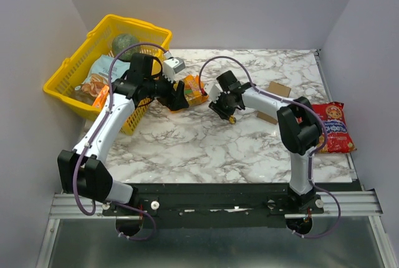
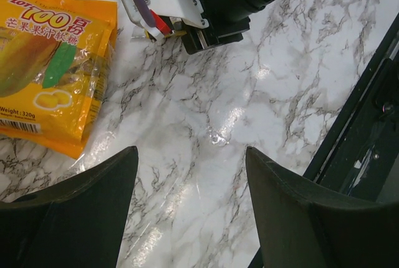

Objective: Unpack the express box

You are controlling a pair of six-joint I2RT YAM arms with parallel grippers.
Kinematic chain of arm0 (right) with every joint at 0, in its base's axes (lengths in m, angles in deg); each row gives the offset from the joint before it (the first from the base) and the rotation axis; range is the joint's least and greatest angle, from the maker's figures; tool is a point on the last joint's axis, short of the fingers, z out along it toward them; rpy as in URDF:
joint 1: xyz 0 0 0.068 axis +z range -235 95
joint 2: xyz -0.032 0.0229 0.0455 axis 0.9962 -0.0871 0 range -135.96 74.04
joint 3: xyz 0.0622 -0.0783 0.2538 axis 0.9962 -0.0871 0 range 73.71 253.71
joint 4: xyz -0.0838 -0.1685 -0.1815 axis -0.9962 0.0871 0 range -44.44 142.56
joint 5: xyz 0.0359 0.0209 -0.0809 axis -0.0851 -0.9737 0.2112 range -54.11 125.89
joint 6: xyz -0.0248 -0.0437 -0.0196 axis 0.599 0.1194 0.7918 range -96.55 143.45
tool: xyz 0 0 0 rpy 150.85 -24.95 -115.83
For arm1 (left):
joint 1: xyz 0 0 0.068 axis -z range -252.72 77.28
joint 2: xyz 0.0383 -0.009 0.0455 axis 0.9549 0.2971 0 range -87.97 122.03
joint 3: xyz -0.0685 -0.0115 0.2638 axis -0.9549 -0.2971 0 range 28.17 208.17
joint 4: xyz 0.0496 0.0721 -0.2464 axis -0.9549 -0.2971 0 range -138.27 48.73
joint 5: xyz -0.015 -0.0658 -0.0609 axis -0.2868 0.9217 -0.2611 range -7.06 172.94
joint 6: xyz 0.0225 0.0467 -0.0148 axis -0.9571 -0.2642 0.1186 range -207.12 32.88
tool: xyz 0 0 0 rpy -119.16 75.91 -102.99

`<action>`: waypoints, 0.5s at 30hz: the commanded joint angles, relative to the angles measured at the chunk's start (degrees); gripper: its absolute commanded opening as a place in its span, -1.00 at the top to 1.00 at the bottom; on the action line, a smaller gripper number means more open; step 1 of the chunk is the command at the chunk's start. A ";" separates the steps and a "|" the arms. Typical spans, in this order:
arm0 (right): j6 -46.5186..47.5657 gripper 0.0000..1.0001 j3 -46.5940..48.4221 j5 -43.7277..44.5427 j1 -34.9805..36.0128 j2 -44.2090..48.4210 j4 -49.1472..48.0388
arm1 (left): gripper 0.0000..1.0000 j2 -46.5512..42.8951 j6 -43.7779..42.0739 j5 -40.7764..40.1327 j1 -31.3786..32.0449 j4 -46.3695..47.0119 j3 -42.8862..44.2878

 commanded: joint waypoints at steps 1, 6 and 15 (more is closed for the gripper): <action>1.09 0.05 2.10 0.36 -0.85 -2.36 1.77 | -0.58 -2.47 0.91 -2.04 -0.41 0.92 -1.44; 1.27 0.10 1.66 -0.07 -1.64 -1.31 2.74 | -0.58 -2.04 -0.14 -2.13 -0.67 0.49 -0.48; -0.66 0.16 1.13 -0.60 -1.73 2.30 3.00 | -0.58 1.04 0.65 -1.43 -0.67 1.10 2.42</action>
